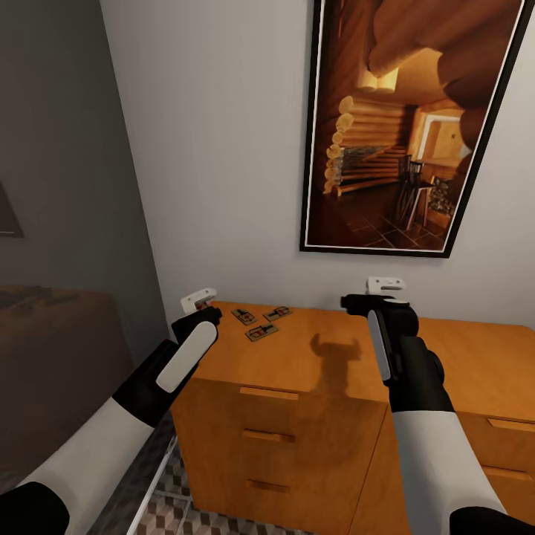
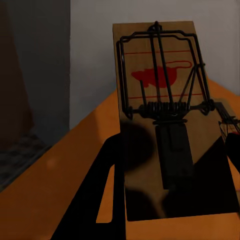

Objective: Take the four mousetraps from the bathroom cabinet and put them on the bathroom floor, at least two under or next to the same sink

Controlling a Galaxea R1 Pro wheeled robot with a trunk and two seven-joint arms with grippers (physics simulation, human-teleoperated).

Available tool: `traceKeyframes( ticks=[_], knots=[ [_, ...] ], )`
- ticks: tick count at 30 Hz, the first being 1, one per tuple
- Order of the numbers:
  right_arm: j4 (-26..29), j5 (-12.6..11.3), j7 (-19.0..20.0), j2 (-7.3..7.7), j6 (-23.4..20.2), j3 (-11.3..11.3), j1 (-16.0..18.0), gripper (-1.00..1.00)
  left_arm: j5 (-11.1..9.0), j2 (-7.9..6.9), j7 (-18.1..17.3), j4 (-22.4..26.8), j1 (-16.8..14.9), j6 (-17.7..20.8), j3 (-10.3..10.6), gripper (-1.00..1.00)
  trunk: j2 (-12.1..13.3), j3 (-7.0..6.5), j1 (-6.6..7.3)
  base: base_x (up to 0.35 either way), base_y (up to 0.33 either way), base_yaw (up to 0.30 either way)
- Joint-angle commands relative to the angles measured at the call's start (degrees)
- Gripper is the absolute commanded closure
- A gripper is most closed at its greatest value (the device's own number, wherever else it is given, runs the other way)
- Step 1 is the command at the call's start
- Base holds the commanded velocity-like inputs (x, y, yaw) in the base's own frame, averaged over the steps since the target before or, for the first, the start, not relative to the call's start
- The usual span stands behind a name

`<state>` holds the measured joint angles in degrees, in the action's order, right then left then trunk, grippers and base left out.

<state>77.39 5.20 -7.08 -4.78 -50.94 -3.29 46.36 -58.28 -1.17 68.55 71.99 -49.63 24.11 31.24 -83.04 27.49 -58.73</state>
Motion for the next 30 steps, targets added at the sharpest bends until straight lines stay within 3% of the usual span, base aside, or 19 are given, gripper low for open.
traceKeyframes(
  ticks=[1,16,22,28,30],
  knots=[
    [0.1,0.5,0.3,-0.02,-0.3,-0.1,0.1,-1.00,-0.1,-0.06,0.5,0.1,-0.1,0.7,0.1,1.00,0.0,0.07,0.00,0.000,0.000,0.000],
    [0.1,0.5,0.6,0.04,-0.3,0.0,0.1,-1.00,-0.1,-0.08,0.5,0.0,-0.1,1.0,0.2,1.00,0.0,0.07,0.00,0.000,0.078,0.000],
    [0.1,0.5,1.4,0.17,-0.4,1.5,0.1,-1.00,0.5,-0.20,0.3,0.0,-0.1,8.9,0.2,1.00,0.0,0.07,0.00,0.000,0.017,0.000],
    [0.0,0.5,2.1,0.32,-0.5,2.4,0.1,-1.00,0.9,-0.19,0.0,0.0,0.0,10.0,0.3,1.00,0.0,0.07,0.00,0.000,0.001,0.000],
    [0.0,0.6,2.1,0.38,-0.6,2.7,0.1,-1.00,1.0,-0.15,-1.6,0.1,0.0,10.1,1.5,1.00,0.0,0.07,0.00,0.000,0.000,0.000]
  ],
)
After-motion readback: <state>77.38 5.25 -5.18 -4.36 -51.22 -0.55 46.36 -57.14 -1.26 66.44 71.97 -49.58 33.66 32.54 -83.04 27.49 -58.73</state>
